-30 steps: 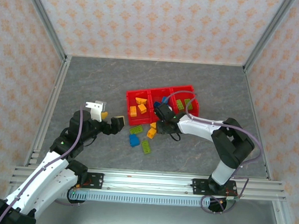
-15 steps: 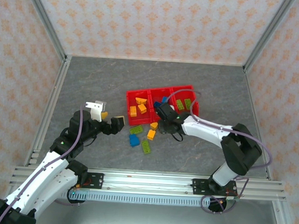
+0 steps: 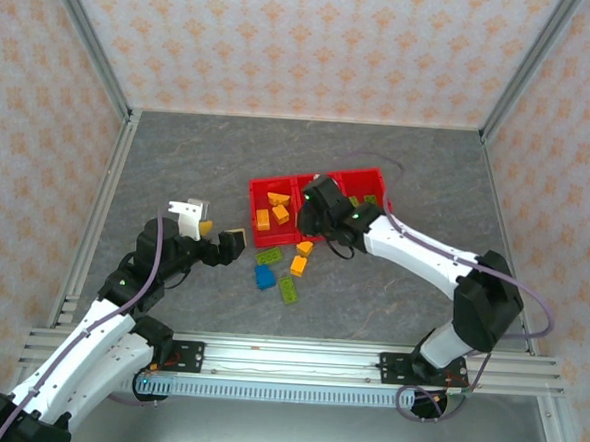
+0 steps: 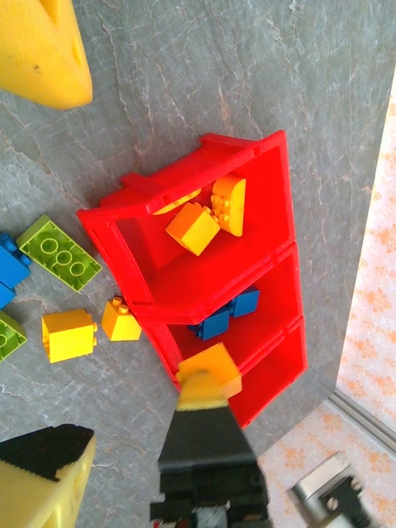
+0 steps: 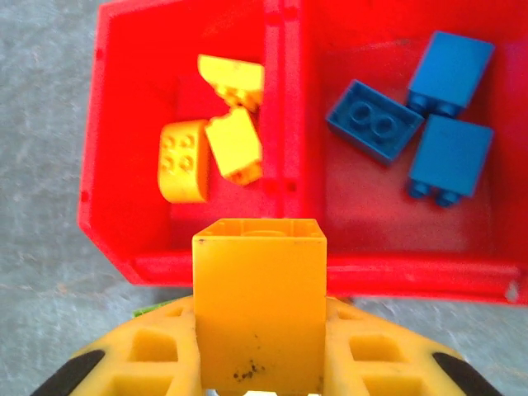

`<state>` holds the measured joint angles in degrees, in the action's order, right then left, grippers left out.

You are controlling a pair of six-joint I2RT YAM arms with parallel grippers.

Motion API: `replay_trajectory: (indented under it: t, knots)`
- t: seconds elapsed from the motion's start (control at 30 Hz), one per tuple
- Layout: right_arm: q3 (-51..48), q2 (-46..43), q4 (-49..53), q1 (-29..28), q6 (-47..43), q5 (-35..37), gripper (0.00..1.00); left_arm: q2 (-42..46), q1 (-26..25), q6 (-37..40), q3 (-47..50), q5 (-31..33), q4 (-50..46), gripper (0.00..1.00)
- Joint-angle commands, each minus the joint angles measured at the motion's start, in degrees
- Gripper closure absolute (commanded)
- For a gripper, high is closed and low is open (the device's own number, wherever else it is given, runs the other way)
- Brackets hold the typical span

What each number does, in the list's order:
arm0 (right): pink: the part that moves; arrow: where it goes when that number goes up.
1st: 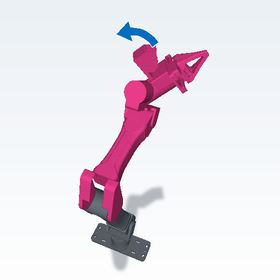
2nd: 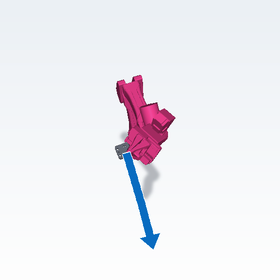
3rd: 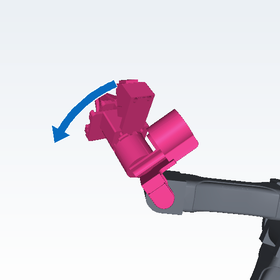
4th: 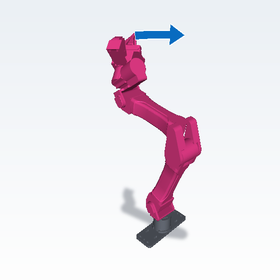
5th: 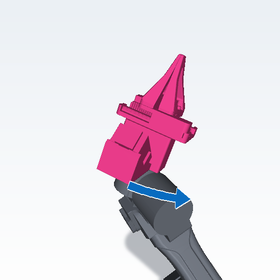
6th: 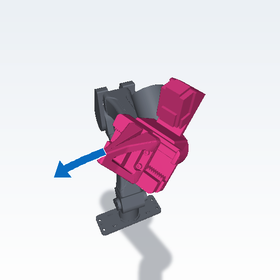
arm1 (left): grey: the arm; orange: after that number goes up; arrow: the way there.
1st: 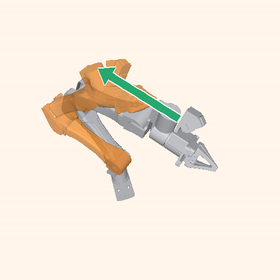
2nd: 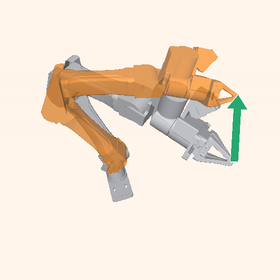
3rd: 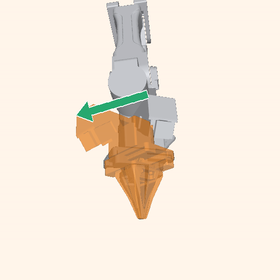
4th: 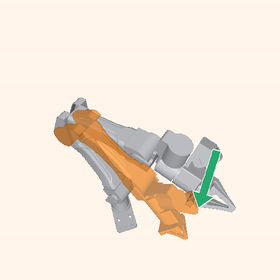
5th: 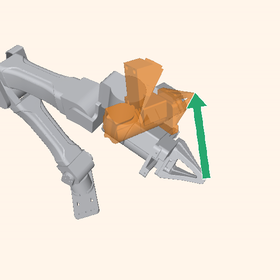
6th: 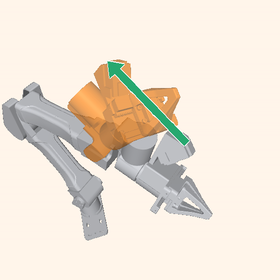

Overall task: Sort the legos into containers by color
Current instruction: Place the lego in the container.

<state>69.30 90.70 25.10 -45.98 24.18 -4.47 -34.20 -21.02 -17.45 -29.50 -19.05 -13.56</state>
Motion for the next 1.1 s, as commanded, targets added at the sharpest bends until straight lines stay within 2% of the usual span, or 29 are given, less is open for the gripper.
replay_trajectory:
  t: [0.0,0.27,0.4,0.83,1.07]
  knots:
    - [4.99,4.3,-1.11,-0.84,-0.92,-1.71,0.79,0.93,-0.48,0.93,-0.04,-0.29,0.21,0.01]
    - [13.97,15.46,-0.15,-1.59,-2.08,-4.75,0.78,1.15,-0.59,1.07,-0.04,-0.45,0.19,0.01]
    - [15.38,17.96,0.05,-1.82,-1.99,-4.95,0.73,1.19,-0.54,1.02,-0.03,-0.43,0.2,0.01]
    - [15.71,17.44,2.0,-2.4,-2.56,-4.45,0.32,0.38,-0.6,0.97,-0.04,-0.47,0.38,0.01]
    - [12.84,13.27,2.58,-2.98,-0.6,-1.93,0.18,-0.08,-0.6,0.93,-0.04,-0.51,0.38,0.01]
